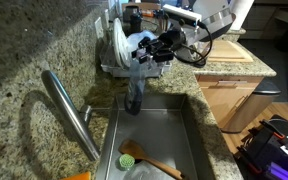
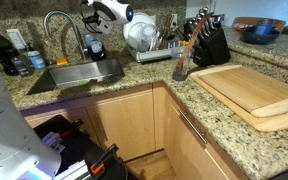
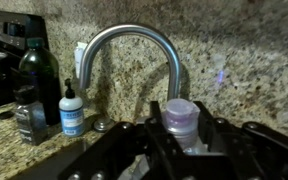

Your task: Move the bottle forward

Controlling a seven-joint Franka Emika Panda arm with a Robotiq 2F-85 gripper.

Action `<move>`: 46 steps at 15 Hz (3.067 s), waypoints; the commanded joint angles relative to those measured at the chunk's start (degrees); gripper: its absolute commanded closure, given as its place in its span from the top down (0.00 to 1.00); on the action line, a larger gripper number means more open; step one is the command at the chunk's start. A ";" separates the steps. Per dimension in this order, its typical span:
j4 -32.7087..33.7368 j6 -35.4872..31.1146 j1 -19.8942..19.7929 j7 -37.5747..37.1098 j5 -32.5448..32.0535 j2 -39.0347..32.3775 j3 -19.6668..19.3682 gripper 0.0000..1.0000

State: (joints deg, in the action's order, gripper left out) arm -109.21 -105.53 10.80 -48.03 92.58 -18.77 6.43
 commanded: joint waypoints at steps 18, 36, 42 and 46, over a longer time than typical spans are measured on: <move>13.92 -23.87 4.65 6.93 22.94 -8.14 5.27 0.11; 22.70 -23.36 6.31 9.34 24.60 -16.97 7.86 0.11; 20.00 -23.11 5.98 8.16 22.81 -17.03 7.74 0.11; 23.66 -23.75 6.64 11.70 24.09 -19.04 7.83 0.11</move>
State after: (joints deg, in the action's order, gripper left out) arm -88.88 -128.72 17.20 -39.50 115.29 -36.65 13.75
